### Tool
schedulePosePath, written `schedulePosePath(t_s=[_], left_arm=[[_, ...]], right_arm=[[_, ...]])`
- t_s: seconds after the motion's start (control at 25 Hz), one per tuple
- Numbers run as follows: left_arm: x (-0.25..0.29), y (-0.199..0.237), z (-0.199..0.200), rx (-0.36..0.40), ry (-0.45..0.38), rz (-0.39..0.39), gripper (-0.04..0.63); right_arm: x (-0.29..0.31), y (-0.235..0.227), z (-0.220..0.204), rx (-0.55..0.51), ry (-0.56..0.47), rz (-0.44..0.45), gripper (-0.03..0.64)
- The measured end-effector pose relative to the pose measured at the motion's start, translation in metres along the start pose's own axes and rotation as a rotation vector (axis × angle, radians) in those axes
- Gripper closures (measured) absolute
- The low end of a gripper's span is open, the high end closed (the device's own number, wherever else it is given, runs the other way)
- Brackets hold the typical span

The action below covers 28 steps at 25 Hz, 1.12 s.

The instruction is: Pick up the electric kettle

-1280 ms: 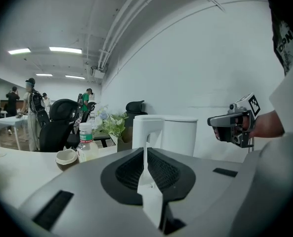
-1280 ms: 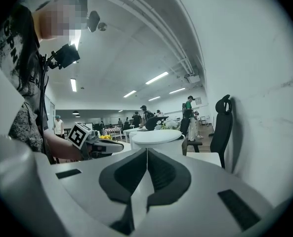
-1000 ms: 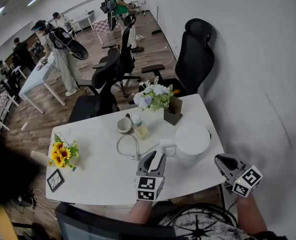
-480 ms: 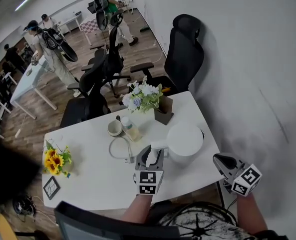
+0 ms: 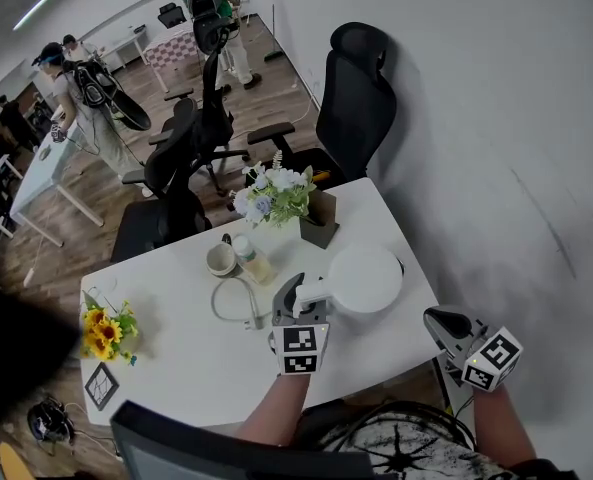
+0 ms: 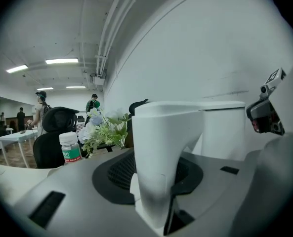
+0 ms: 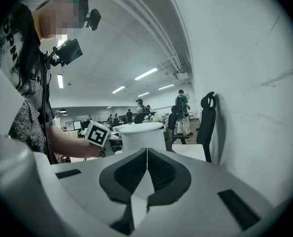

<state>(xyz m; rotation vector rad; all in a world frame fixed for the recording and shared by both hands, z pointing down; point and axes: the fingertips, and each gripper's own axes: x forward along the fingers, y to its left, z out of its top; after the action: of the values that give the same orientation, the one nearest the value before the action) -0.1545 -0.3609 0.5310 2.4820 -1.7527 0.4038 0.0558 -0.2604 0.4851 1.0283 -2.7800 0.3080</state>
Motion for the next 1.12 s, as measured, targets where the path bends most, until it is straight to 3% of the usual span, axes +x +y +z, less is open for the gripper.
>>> schedulePosePath(t_s=[0.28, 1.12], left_arm=[[0.007, -0.005, 0.002, 0.005, -0.024, 0.007, 0.556], [0.008, 0.009, 0.006, -0.153, -0.081, 0.084, 0.557]], right_arm=[[-0.002, 0.004, -0.004, 0.003, 0.014, -0.013, 0.595], [-0.017, 0.002, -0.003, -0.005, 0.007, -0.041, 0.595]])
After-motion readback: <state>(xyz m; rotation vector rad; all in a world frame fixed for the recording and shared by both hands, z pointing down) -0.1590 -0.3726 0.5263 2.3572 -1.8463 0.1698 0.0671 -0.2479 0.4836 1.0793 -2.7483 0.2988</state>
